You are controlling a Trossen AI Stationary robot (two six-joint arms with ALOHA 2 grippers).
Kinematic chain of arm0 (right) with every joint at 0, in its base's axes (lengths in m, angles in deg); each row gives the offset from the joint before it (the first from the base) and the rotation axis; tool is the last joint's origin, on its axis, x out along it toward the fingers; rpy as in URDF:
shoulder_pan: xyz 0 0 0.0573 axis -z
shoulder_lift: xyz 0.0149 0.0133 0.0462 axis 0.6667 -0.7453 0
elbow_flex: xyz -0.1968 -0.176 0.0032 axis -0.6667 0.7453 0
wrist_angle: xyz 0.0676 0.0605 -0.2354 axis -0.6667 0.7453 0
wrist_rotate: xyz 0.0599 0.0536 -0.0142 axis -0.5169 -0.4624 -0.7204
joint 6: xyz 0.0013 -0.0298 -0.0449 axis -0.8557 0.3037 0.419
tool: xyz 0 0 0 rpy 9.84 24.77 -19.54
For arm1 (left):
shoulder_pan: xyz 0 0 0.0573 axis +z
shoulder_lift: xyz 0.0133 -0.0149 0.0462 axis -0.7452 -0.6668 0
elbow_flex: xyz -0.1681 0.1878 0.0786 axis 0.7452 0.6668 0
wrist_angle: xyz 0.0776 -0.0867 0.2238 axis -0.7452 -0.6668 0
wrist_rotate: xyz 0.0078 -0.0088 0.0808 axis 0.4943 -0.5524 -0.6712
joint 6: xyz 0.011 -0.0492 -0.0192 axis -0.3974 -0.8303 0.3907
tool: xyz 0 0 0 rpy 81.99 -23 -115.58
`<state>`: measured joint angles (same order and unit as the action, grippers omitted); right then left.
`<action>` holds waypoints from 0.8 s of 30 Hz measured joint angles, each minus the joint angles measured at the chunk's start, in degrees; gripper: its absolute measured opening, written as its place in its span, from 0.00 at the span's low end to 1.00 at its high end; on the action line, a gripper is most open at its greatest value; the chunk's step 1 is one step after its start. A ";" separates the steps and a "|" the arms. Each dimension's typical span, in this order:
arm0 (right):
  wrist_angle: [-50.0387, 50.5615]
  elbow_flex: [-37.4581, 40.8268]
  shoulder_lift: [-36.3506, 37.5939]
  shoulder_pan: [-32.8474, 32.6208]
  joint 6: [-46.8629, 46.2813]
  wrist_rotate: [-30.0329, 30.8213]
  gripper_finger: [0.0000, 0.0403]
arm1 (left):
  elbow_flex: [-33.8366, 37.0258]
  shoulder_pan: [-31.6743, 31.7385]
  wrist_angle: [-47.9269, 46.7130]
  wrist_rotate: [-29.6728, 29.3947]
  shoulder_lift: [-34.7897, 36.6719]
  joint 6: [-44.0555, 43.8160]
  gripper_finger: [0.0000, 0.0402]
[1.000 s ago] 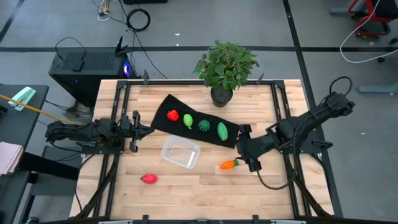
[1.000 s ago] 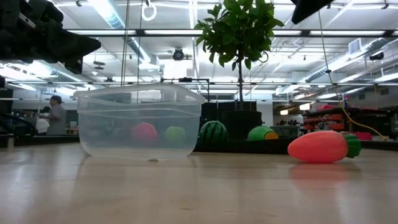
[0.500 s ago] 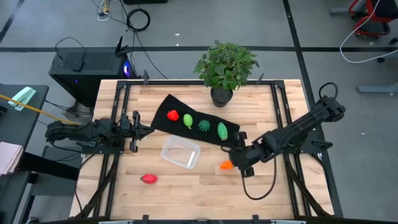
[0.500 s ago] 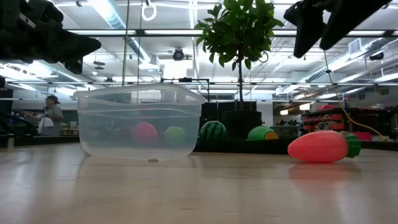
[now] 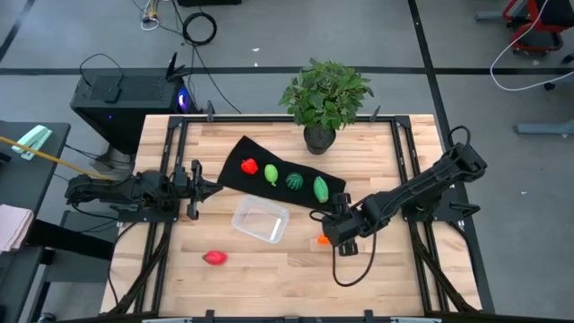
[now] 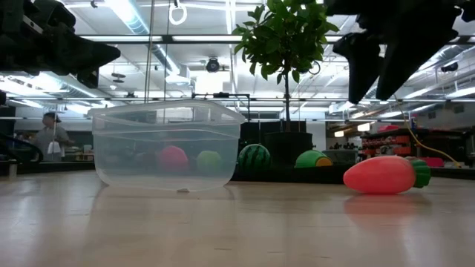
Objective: Pick and placing Produce into tupperware
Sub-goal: Put the orange carrot into the transparent bin
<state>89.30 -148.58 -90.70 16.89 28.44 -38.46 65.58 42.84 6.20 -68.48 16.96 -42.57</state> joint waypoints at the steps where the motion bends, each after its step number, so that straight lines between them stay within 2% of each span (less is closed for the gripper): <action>1: -0.02 0.00 -0.32 0.06 -0.52 -0.12 0.64 | 0.00 0.02 0.00 0.00 0.00 0.00 0.08; 10: -4.05 0.00 -1.00 0.04 -2.41 -1.39 0.64 | -0.02 0.00 -0.02 0.02 0.02 0.09 0.08; 17: -5.09 0.02 -1.00 -0.24 -7.27 -2.13 0.64 | 0.00 0.00 -0.02 0.01 0.00 0.09 0.06; 24: -6.19 2.77 -0.98 -2.70 -3.53 -2.47 0.64 | -0.01 0.01 -0.02 0.02 0.02 -0.04 0.08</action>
<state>83.12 -145.81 -91.68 14.19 24.91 -40.93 65.57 42.84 6.17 -68.46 16.98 -42.62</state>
